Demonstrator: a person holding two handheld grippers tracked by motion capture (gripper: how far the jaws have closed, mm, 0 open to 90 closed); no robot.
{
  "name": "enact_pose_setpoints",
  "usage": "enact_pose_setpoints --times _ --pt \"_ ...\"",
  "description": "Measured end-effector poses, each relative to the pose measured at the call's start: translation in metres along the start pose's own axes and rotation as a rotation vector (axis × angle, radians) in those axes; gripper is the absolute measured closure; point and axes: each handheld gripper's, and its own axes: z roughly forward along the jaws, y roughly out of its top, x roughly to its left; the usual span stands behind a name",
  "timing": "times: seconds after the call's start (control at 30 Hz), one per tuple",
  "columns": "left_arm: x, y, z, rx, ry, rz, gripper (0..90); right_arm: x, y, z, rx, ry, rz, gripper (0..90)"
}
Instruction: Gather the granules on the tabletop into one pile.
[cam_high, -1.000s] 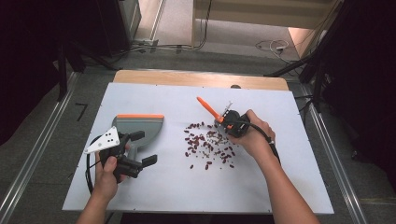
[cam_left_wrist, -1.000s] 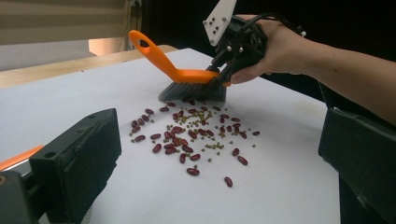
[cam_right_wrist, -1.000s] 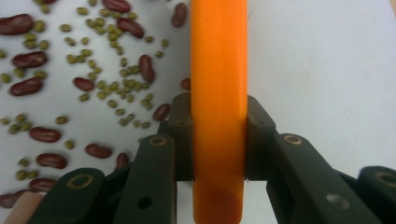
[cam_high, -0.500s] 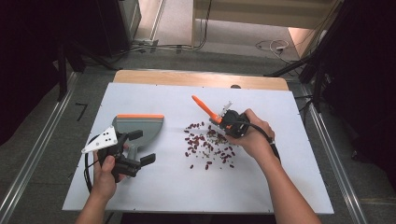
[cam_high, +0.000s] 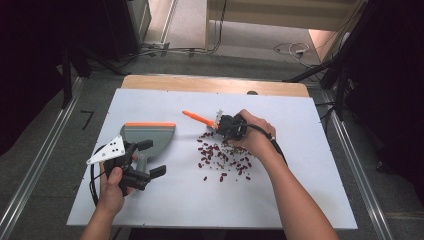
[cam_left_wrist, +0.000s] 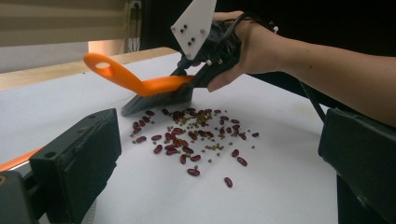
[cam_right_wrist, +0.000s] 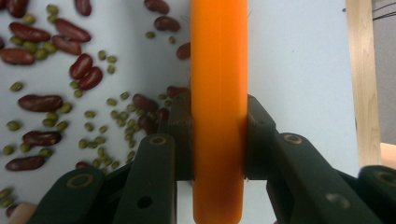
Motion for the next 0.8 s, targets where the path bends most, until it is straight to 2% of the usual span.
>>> enact_pose_setpoints --times 0.03,0.07,0.13,0.23,0.33,0.47,0.53,0.67,0.7,0.8 --pt "0.0 0.0 0.0 0.001 0.001 0.002 0.3 0.002 0.0 -0.001 -0.003 0.013 -0.008 68.3" --pt "0.001 0.0 0.0 0.002 0.001 0.002 0.3 0.004 -0.001 -0.002 -0.003 0.002 -0.018 68.3" --pt "0.001 0.0 0.0 0.003 0.0 0.002 0.3 0.01 -0.004 -0.006 -0.013 0.035 -0.039 68.3" --pt "0.0 0.0 0.0 0.0 -0.001 0.0 0.3 0.015 -0.008 -0.011 -0.024 0.041 -0.053 68.3" --pt "0.0 0.0 -0.001 -0.004 0.002 0.0 0.3 0.022 -0.012 -0.016 -0.031 0.053 -0.09 68.3" --pt "0.0 0.001 -0.001 -0.001 0.006 -0.001 0.3 0.031 -0.019 -0.023 -0.037 0.084 -0.113 68.3" --pt "0.001 0.001 -0.002 -0.003 0.006 -0.003 0.3 0.033 -0.021 -0.026 -0.043 0.083 -0.127 68.3" --pt "0.001 0.001 -0.002 -0.005 0.009 -0.003 0.3 0.029 -0.023 -0.034 -0.059 0.085 -0.116 68.3" --pt "0.002 0.001 -0.002 -0.005 0.008 -0.004 0.3 0.024 -0.02 -0.035 -0.068 0.063 -0.115 68.3" --pt "0.001 0.001 -0.001 -0.003 0.007 -0.005 0.3 0.019 -0.015 -0.034 -0.072 0.037 -0.1 68.3"
